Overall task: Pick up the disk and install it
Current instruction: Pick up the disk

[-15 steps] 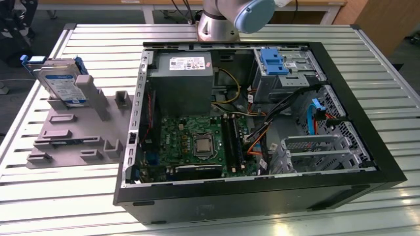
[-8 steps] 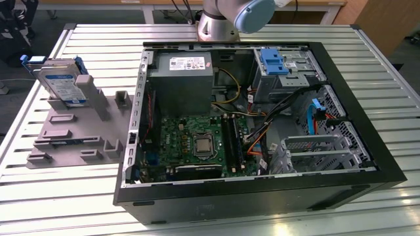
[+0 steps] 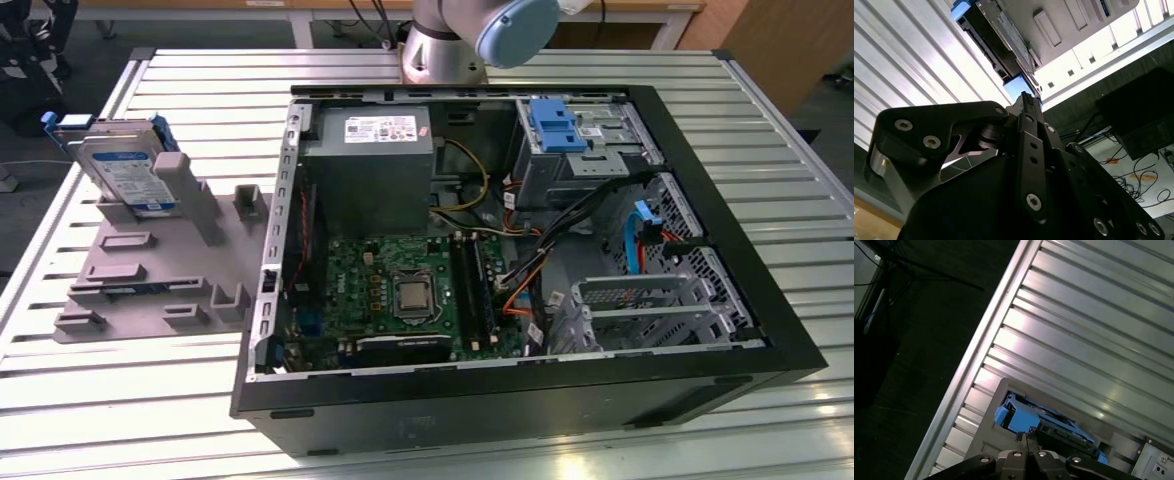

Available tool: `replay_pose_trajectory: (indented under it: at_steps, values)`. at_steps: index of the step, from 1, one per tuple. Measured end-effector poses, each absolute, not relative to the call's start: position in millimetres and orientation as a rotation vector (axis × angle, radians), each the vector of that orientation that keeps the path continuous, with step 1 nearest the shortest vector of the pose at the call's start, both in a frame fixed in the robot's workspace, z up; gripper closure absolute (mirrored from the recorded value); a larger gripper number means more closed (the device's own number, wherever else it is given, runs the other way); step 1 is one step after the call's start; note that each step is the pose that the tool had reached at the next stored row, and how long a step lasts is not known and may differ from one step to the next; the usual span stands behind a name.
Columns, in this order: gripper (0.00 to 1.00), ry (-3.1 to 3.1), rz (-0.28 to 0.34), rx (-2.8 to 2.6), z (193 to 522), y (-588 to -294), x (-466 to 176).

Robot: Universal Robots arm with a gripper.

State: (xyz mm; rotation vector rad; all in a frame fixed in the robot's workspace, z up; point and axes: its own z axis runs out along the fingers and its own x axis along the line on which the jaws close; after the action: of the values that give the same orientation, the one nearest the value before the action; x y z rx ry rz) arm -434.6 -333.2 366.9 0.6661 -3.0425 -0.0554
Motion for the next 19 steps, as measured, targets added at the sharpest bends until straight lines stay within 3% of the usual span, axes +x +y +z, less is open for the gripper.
replay_pose_trajectory:
  at_steps: [19]
  values:
    - [0.89, -2.924, -0.049, 1.061, 366.6, -333.2, -434.6]
